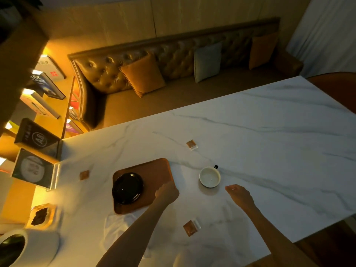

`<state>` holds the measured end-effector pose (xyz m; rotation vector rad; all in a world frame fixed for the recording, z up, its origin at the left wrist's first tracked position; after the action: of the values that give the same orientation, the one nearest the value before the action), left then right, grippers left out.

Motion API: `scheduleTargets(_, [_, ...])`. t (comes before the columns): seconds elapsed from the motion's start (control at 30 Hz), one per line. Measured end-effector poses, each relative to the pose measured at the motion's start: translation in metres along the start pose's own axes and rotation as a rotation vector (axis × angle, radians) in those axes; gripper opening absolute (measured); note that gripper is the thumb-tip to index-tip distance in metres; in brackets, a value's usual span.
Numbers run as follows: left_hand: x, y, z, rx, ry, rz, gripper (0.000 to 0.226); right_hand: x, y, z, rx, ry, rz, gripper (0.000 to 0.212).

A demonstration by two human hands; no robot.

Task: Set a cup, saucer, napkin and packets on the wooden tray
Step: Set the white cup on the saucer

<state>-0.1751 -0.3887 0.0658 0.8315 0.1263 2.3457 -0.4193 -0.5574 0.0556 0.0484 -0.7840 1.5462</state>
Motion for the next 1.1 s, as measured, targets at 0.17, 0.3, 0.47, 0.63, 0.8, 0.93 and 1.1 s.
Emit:
scheduleTargets(0.17, [-0.032,0.049,-0.010,0.019,0.001,0.012,0.032,-0.043,-0.016,-0.007,-0.021,-0.074,0.014,0.045])
scheduleTargets(0.3, [-0.059,0.079,-0.023,-0.014,-0.028,0.011,0.034,-0.066,-0.021,-0.022,-0.097,-0.175,-0.021,0.052])
scheduleTargets(0.47, [-0.082,0.104,-0.042,0.136,-0.088,0.034,0.048,-0.084,-0.020,-0.043,-0.212,-0.294,-0.026,0.039])
scheduleTargets(0.63, [-0.091,0.125,-0.061,0.270,-0.163,0.019,0.055,-0.093,-0.010,-0.058,-0.351,-0.298,-0.095,0.041])
scheduleTargets(0.8, [-0.096,0.123,-0.069,0.476,-0.165,0.126,0.062,-0.091,-0.007,-0.069,-0.574,-0.350,-0.231,0.042])
scheduleTargets(0.93, [-0.092,0.117,-0.063,0.615,-0.159,0.180,0.061,-0.085,-0.013,-0.070,-0.575,-0.287,-0.218,0.041])
scheduleTargets(1.1, [-0.066,0.089,-0.053,0.737,-0.140,0.276,0.058,-0.058,-0.027,-0.073,-0.527,-0.316,-0.157,0.039])
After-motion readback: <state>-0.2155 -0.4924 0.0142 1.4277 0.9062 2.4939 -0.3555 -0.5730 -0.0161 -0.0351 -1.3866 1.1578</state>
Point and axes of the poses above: each hand's wrist, its own x-axis away from the middle knuckle, its own z-axis out of the back of the hand, y = z × x, the point moved 5 cm from there along -x, towards the middle knuckle, and after that the axes turned 11 degrees about y, right-handed, at the moved point
